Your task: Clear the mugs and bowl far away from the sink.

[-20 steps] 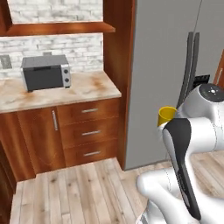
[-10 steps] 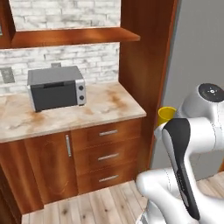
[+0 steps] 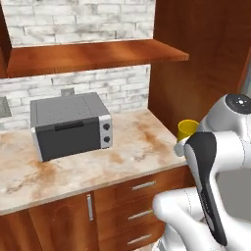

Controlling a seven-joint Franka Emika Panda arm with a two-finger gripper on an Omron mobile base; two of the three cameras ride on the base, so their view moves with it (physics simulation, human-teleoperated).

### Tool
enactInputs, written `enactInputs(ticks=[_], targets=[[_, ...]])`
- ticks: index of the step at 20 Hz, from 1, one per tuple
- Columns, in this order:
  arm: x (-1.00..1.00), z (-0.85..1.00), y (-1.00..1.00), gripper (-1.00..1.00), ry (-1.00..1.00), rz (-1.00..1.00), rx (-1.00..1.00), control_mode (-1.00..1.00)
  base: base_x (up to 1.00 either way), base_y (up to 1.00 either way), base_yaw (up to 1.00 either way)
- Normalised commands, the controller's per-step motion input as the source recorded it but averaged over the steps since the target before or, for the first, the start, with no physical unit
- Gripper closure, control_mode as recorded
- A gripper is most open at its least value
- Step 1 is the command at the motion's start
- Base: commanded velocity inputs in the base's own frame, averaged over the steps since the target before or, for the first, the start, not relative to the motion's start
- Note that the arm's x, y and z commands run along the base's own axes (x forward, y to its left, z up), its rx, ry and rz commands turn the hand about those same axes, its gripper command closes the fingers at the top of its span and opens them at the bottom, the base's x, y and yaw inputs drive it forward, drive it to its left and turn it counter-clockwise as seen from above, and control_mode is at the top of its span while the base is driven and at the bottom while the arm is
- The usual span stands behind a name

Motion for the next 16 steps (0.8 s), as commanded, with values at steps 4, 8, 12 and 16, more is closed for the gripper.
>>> enactInputs(ticks=[4,8,12,16], targets=[[0.00,0.00,0.00,1.00,0.00,0.00,0.00,1.00,1.00,0.55,-0.22],[0.00,0.00,0.00,1.00,0.00,0.00,0.00,1.00,1.00,0.09,-0.07],[0.00,0.00,0.00,1.00,0.00,0.00,0.00,1.00,1.00,0.15,-0.19],[0.72,-0.39,0.13,1.00,0.02,-0.10,0.01,-1.00,0.25,0.08,-0.07]])
